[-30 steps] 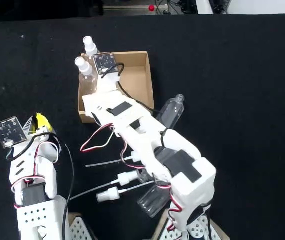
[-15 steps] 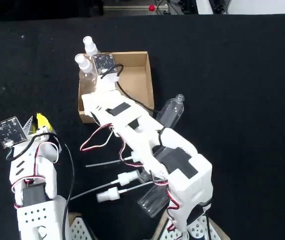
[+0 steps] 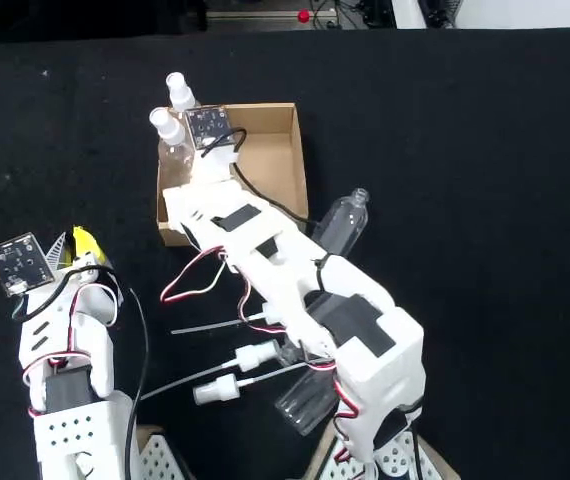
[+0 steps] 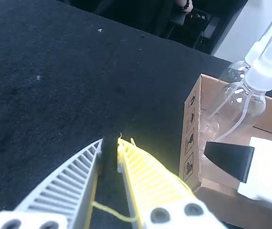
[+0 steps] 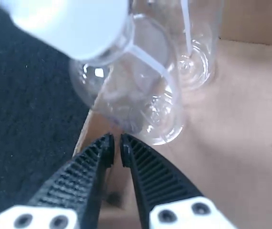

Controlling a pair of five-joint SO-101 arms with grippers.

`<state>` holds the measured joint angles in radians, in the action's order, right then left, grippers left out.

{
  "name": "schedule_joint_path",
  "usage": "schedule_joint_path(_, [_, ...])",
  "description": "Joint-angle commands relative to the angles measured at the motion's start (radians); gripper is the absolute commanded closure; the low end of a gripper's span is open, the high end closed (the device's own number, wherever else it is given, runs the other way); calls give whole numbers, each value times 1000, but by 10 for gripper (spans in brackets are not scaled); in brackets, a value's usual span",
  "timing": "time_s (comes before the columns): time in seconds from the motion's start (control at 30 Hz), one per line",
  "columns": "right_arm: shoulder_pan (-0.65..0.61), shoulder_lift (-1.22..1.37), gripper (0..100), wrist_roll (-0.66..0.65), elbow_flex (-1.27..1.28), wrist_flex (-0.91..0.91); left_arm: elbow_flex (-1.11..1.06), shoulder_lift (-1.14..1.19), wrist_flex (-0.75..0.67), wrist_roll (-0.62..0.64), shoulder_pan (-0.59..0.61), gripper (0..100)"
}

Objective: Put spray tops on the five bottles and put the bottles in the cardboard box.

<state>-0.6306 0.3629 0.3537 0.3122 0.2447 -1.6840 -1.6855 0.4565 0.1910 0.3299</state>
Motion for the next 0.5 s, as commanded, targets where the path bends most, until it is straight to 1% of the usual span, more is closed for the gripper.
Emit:
schedule_joint_path(0.0, [28,-8,986,0,-85,-48,-24,-15,0,6,2,960])
schedule_joint_path(0.3, [28,-8,986,0,-77,-63,-24,-15,0,6,2,960])
schedule_joint_path(0.47, [29,-25,986,0,-79,-29,-24,-15,0,6,2,960])
